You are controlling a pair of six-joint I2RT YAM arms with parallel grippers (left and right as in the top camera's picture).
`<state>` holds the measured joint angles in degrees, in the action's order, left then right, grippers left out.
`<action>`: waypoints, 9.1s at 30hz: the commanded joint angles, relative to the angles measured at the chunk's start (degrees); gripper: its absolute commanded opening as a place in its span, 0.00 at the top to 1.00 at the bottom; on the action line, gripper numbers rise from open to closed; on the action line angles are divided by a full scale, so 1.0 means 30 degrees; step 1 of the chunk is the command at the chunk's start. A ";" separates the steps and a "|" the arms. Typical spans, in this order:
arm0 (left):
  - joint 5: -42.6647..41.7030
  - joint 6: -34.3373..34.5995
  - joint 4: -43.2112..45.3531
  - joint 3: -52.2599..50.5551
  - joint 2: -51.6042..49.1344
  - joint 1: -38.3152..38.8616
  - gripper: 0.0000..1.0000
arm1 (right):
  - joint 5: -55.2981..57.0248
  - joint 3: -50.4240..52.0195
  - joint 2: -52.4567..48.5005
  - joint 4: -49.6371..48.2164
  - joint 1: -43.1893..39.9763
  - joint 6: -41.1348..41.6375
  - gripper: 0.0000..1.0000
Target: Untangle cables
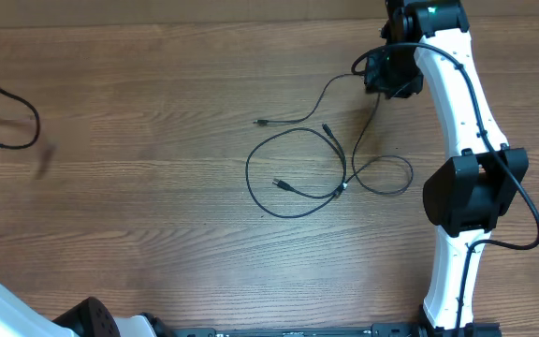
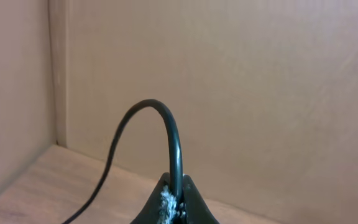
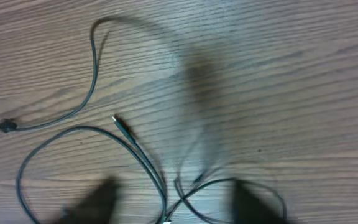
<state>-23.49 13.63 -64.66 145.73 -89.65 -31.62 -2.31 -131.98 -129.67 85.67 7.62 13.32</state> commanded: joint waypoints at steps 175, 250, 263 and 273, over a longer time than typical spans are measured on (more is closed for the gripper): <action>0.1668 0.0780 -0.2623 0.0248 0.0867 -0.0714 0.96 | -0.4626 -0.1370 0.5785 0.2499 -0.0699 -0.2543 0.00; 1.2211 0.5020 0.9216 -2.1544 -1.0025 0.2273 0.68 | -0.3898 -0.1370 0.5785 0.3366 -0.0699 -0.2550 0.00; 1.2189 0.4721 0.7482 -1.7551 -0.5821 0.1996 0.96 | -0.3905 -0.1370 0.5785 0.3140 -0.0699 -0.2543 0.00; 1.4054 0.3344 1.0426 -1.4229 0.0605 0.1756 0.96 | -0.3905 -0.1370 0.5785 0.3140 -0.0699 -0.2543 0.00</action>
<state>14.13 25.65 -35.46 101.95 -91.83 -26.13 -14.55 -134.78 -112.05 95.37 5.63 5.96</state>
